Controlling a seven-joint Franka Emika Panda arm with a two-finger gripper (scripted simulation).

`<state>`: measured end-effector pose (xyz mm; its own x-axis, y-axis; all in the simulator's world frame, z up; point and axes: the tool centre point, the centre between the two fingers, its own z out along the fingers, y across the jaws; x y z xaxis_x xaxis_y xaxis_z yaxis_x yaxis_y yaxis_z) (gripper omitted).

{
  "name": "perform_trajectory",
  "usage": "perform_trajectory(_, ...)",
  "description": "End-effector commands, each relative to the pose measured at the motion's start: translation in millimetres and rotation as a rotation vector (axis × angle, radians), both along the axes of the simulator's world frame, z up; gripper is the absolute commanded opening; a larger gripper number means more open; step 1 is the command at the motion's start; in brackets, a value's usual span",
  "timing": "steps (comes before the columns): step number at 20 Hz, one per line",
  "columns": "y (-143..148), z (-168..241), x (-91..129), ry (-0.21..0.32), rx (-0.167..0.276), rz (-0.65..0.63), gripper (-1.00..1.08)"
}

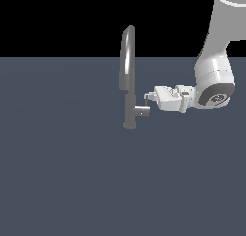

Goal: Turn on the faucet by rotating a designated handle.

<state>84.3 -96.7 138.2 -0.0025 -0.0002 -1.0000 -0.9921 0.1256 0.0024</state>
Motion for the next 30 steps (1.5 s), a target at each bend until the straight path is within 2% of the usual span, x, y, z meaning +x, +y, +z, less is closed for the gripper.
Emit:
perform_trajectory(1,0.7,2.3,-5.0,0.000,0.000,0.000,-1.00)
perform_trajectory(7,2.4,8.1,-18.0,-0.001,0.000,0.000,-1.00)
perform_trajectory(9,1.9,6.1,-15.3,0.000,-0.001,-0.003,-1.00)
perform_trajectory(22,6.3,6.7,-50.6,-0.001,0.000,-0.001,-1.00)
perform_trajectory(24,5.7,9.8,-44.0,-0.011,-0.005,-0.005,-1.00)
perform_trajectory(30,8.5,-2.9,-65.8,-0.005,-0.002,-0.003,-1.00)
